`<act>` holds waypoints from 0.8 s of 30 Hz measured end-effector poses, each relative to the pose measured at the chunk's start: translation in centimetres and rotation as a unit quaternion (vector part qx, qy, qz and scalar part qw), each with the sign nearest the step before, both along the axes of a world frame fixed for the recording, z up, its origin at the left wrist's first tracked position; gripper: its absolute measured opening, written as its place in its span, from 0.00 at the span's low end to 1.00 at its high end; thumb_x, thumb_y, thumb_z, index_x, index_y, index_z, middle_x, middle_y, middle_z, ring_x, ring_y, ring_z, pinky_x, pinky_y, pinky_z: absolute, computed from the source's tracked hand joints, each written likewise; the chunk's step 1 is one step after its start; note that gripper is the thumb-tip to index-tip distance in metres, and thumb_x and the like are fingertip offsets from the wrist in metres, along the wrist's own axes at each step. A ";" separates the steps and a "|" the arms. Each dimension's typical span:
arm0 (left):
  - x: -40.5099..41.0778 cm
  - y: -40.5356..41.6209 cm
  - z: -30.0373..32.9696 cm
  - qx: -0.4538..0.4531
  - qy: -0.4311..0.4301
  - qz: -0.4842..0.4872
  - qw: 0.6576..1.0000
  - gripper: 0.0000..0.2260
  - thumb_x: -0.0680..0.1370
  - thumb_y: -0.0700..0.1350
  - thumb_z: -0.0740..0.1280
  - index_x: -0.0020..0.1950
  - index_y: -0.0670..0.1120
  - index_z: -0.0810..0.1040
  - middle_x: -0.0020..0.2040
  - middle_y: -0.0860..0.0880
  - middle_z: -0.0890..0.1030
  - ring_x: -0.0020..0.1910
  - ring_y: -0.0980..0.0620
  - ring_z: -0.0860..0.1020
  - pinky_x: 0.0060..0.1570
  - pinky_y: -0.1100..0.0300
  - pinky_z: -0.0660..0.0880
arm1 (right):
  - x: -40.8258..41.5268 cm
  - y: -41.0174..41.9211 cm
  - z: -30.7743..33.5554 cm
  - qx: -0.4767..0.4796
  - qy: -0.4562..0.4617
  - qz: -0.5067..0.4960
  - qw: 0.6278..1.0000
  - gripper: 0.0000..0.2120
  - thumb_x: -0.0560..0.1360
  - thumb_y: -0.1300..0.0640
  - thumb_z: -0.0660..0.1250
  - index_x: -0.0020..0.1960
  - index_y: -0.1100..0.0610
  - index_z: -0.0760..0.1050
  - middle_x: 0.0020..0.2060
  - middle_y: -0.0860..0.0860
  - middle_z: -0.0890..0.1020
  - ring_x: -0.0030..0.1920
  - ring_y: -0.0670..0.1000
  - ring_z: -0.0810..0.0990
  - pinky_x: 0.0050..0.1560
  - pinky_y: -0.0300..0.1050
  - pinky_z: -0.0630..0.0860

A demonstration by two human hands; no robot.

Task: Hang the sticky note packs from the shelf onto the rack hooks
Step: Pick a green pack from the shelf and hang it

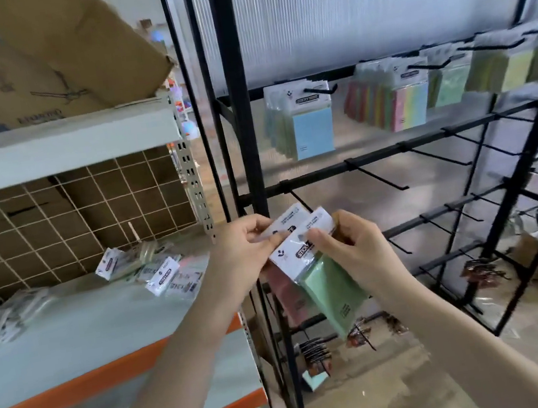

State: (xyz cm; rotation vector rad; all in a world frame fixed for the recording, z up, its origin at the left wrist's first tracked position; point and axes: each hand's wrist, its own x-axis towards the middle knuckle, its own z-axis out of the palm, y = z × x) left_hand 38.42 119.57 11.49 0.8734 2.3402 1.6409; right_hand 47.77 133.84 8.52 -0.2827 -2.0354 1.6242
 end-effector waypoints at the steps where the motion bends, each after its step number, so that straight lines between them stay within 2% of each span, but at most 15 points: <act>1: 0.7 0.9 0.1 0.018 -0.006 0.003 1.000 0.05 0.74 0.45 0.72 0.39 0.53 0.79 0.32 0.57 0.83 0.31 0.61 0.81 0.29 0.71 0.73 | 0.8 0.8 0.2 -0.001 0.008 -0.011 1.000 0.08 0.74 0.50 0.70 0.41 0.52 0.74 0.36 0.43 0.84 0.31 0.40 0.81 0.28 0.31 0.71; 4: 2.2 3.4 0.5 0.080 -0.054 0.006 0.995 0.03 0.73 0.47 0.73 0.45 0.50 0.81 0.39 0.49 0.85 0.40 0.49 0.84 0.41 0.57 0.80 | 2.7 2.8 0.9 -0.012 0.025 -0.050 0.998 0.08 0.74 0.49 0.70 0.40 0.51 0.74 0.36 0.46 0.85 0.32 0.42 0.81 0.29 0.33 0.73; 6: 3.0 5.0 0.9 0.115 -0.087 -0.006 0.990 0.05 0.73 0.47 0.72 0.47 0.49 0.81 0.41 0.47 0.85 0.42 0.48 0.84 0.46 0.50 0.80 | 3.7 4.1 1.2 -0.024 0.031 -0.071 0.997 0.09 0.73 0.48 0.69 0.42 0.53 0.75 0.37 0.49 0.84 0.33 0.44 0.81 0.30 0.34 0.74; 8: 3.7 6.6 1.3 0.141 -0.095 -0.014 0.985 0.02 0.74 0.46 0.71 0.42 0.52 0.83 0.38 0.51 0.85 0.41 0.52 0.84 0.48 0.52 0.79 | 4.3 5.3 1.4 -0.029 0.038 -0.093 0.995 0.12 0.74 0.47 0.69 0.44 0.57 0.75 0.39 0.52 0.84 0.34 0.45 0.80 0.32 0.36 0.73; 10: 4.2 8.1 1.7 0.166 -0.089 -0.005 0.982 0.07 0.75 0.44 0.70 0.38 0.54 0.82 0.37 0.53 0.84 0.40 0.53 0.83 0.47 0.54 0.79 | 4.5 6.2 1.5 -0.024 0.042 -0.109 0.993 0.13 0.75 0.49 0.68 0.46 0.59 0.74 0.39 0.53 0.83 0.33 0.45 0.78 0.32 0.36 0.73; 13: 4.3 10.3 2.1 0.203 -0.089 0.012 0.975 0.05 0.77 0.42 0.69 0.42 0.51 0.79 0.40 0.49 0.83 0.43 0.48 0.82 0.50 0.52 0.77 | 4.3 7.5 1.7 -0.016 0.054 -0.120 0.991 0.09 0.77 0.51 0.66 0.44 0.57 0.74 0.36 0.49 0.82 0.31 0.42 0.77 0.31 0.31 0.71; 17: 3.5 12.9 2.2 0.234 -0.075 0.028 0.969 0.05 0.77 0.42 0.68 0.42 0.51 0.77 0.40 0.51 0.81 0.44 0.48 0.80 0.51 0.48 0.76 | 3.6 10.0 1.9 -0.018 0.075 -0.139 0.987 0.08 0.79 0.54 0.65 0.46 0.58 0.74 0.34 0.44 0.82 0.31 0.41 0.78 0.31 0.32 0.72; 19: 2.7 14.1 2.3 0.239 -0.060 0.037 0.968 0.06 0.77 0.42 0.68 0.42 0.51 0.77 0.41 0.49 0.81 0.45 0.46 0.80 0.52 0.47 0.76 | 3.1 11.5 2.1 -0.005 0.074 -0.157 0.985 0.08 0.79 0.54 0.64 0.45 0.58 0.74 0.35 0.46 0.82 0.33 0.43 0.78 0.33 0.36 0.74; 22: 1.1 16.0 2.4 0.231 -0.022 0.036 0.972 0.07 0.77 0.44 0.68 0.40 0.53 0.77 0.40 0.51 0.81 0.45 0.48 0.80 0.51 0.49 0.76 | 1.9 13.9 2.4 -0.002 0.071 -0.166 0.984 0.10 0.79 0.55 0.65 0.47 0.63 0.73 0.41 0.54 0.83 0.39 0.52 0.81 0.39 0.49 0.78; 24: -0.2 17.4 2.6 0.230 0.001 0.026 0.973 0.08 0.77 0.43 0.68 0.40 0.53 0.76 0.37 0.57 0.81 0.42 0.54 0.80 0.46 0.57 0.76 | 0.9 15.4 2.7 0.001 0.063 -0.165 0.984 0.10 0.79 0.56 0.65 0.48 0.65 0.72 0.42 0.56 0.83 0.40 0.53 0.81 0.39 0.49 0.78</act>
